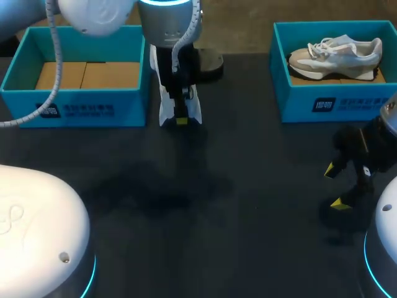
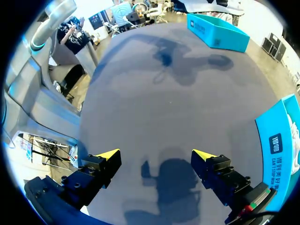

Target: Take the shoe out of the shoebox, open the shoe tongue, remove and reinsert the insole, then place the shoe into the shoebox

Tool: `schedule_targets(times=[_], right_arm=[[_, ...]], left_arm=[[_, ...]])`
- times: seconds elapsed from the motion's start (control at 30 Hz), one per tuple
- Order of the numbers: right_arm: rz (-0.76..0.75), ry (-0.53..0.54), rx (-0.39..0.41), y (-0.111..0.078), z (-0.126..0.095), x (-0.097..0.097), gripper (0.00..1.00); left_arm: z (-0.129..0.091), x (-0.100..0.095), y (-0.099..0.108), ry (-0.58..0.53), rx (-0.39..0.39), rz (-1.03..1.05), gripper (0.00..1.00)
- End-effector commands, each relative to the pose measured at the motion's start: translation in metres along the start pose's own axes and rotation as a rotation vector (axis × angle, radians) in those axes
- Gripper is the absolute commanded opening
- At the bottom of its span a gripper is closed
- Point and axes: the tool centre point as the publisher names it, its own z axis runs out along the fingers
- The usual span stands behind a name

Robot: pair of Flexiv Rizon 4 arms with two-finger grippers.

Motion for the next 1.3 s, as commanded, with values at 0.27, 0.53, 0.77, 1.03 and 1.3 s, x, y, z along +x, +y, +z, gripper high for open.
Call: schedule_targets(times=[0.27,0.53,0.77,1.03,1.3], right_arm=[[0.001,-0.003,0.003,0.000,0.001,0.001,1.00],[0.001,-0.003,0.003,0.000,0.001,0.001,1.00],[0.001,-0.003,0.003,0.000,0.001,0.001,1.00],[0.001,-0.003,0.003,0.000,0.001,0.001,1.00],[0.001,-0.003,0.003,0.000,0.001,0.001,1.00]], left_arm=[[-0.058,-0.047,0.066,0.046,0.117,0.099,0.00],[-0.075,-0.089,0.119,0.047,0.104,0.076,0.00],[-0.073,-0.120,0.163,0.060,0.109,0.048,0.00],[-0.080,-0.144,0.204,0.054,0.075,0.016,0.00],[-0.080,-0.144,0.204,0.054,0.075,0.016,0.00]])
